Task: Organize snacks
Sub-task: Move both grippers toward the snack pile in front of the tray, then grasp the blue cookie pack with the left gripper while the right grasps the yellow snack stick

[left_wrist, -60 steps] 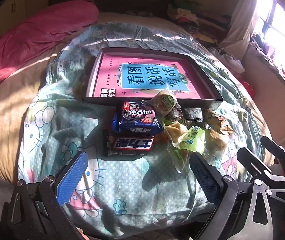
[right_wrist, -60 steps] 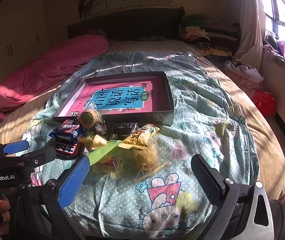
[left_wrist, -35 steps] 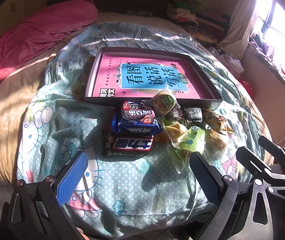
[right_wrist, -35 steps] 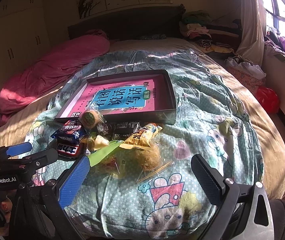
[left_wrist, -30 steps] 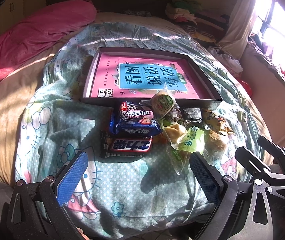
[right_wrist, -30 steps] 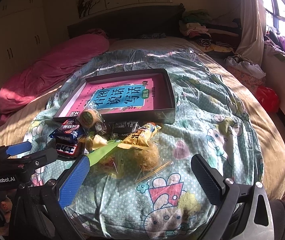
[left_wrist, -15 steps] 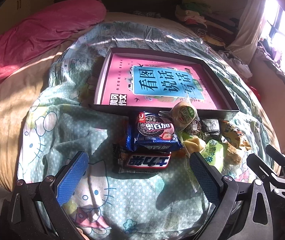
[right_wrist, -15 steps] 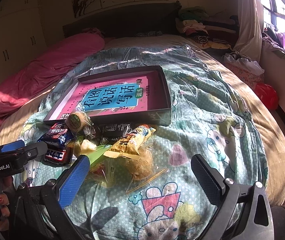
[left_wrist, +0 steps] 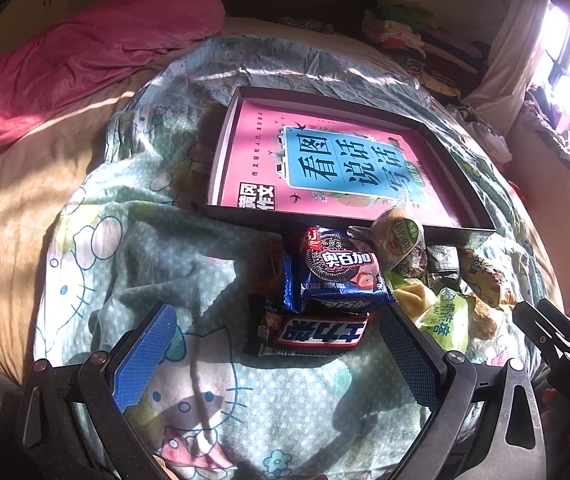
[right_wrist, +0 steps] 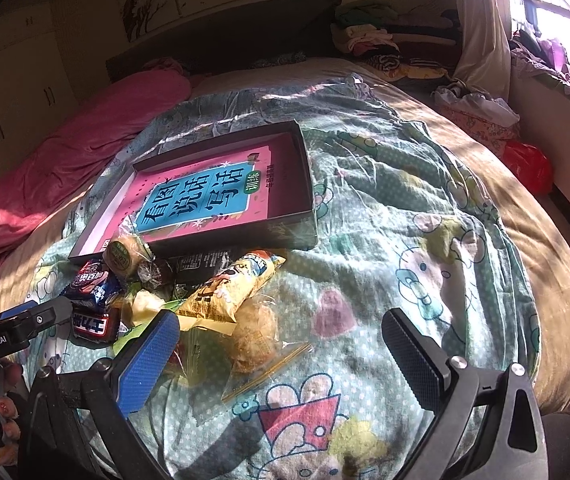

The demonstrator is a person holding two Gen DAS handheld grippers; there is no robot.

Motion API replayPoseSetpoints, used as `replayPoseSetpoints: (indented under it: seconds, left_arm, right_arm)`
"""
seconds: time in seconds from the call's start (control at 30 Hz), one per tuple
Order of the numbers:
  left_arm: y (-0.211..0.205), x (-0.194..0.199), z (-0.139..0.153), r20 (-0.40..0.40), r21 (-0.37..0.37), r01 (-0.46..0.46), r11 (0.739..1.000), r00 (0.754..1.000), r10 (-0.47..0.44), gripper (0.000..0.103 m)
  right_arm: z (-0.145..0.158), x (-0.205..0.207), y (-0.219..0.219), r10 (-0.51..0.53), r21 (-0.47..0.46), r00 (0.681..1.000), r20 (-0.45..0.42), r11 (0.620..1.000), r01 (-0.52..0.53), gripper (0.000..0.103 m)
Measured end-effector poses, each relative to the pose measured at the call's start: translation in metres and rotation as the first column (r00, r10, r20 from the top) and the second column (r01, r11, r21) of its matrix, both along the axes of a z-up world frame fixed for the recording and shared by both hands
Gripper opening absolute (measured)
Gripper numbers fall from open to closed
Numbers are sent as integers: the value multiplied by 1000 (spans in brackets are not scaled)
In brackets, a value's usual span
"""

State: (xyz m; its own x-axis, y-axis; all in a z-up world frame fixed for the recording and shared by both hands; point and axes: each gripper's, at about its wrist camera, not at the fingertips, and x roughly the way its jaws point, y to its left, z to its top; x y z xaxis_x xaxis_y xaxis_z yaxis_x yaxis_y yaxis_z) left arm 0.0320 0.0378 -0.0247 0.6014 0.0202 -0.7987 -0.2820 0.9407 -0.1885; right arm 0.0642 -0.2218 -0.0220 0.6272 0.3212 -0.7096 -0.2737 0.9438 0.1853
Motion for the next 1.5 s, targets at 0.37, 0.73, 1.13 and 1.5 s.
replayPoseSetpoints:
  seconds: [0.37, 0.73, 1.13, 1.5]
  left_arm:
    - [-17, 23, -5, -18, 6, 38, 999, 999, -38, 101]
    - [-20, 36, -13, -40, 48, 39, 998, 999, -37, 101]
    - [-14, 44, -19, -60, -1, 52, 999, 997, -52, 101]
    - [-17, 53, -25, -82, -36, 64, 997, 994, -67, 88]
  right_arm:
    - [-6, 6, 20, 56, -73, 998, 27, 996, -54, 102]
    - [-17, 37, 22, 100, 1, 995, -28, 995, -100, 70]
    - [-29, 59, 27, 186, 31, 976, -114, 982, -184, 41]
    - [-40, 78, 15, 198, 159, 961, -195, 973, -168, 28]
